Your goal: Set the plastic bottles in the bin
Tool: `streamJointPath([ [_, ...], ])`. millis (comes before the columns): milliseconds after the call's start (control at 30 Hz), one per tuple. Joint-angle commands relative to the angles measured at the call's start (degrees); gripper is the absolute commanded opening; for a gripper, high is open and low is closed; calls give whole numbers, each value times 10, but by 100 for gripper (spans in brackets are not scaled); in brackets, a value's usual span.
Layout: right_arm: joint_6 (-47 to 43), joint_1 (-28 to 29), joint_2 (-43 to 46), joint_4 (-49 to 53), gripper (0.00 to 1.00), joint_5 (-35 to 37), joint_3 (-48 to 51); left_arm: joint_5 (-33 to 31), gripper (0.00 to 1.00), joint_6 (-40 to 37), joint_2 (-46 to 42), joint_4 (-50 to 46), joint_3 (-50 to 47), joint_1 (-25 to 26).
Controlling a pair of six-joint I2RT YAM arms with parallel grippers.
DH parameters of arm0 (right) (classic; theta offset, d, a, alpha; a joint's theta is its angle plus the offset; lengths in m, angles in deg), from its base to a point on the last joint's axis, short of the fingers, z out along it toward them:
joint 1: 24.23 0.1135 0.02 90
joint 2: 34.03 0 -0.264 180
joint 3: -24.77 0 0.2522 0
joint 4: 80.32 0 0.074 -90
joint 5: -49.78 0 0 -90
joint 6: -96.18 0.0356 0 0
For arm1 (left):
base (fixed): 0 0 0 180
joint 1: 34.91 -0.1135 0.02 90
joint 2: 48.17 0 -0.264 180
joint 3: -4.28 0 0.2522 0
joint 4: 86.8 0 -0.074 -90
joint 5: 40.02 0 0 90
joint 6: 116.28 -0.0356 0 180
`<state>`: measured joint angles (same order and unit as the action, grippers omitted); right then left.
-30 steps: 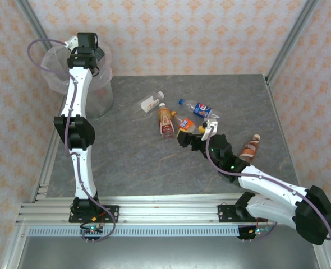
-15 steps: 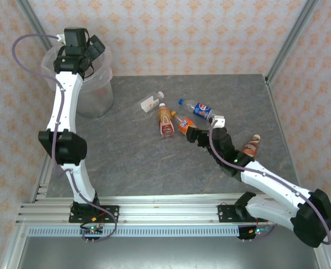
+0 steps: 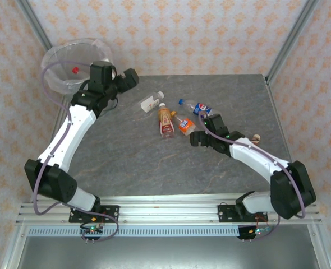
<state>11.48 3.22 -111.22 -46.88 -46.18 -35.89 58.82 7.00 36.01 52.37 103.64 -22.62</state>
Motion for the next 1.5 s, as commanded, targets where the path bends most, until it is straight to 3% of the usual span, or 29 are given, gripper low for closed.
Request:
streamJointPath([
  [0,-54,-2,-18,45,99,-37,-28,9,100,25,-59,24,-58,-2],
  [133,-125,-6,-64,110,99,-57,-76,22,100,68,-123,56,-159,-1],
  [233,-166,-7,-101,156,99,-61,-111,-8,100,67,-163,52,-198,-2],
  [400,-202,-16,-152,200,100,-30,-162,-58,100,48,-205,29,-211,-2],
  [600,-253,-27,-209,233,98,-26,-216,-67,100,55,-210,41,-233,-2],
  [733,-263,-27,-245,235,95,-58,-249,-65,100,53,-201,39,-234,-2],
  [800,-263,-28,-263,235,87,-72,-263,-69,100,54,-201,40,-237,-3],
  [933,-272,-28,-290,244,81,-99,-285,-77,100,48,-201,35,-238,-3],
  [1167,-266,-27,-317,243,81,-51,-289,-92,100,38,-204,22,-236,-2],
  [1467,-231,-28,-340,232,75,-61,-291,-93,100,40,-200,22,-241,-2],
])
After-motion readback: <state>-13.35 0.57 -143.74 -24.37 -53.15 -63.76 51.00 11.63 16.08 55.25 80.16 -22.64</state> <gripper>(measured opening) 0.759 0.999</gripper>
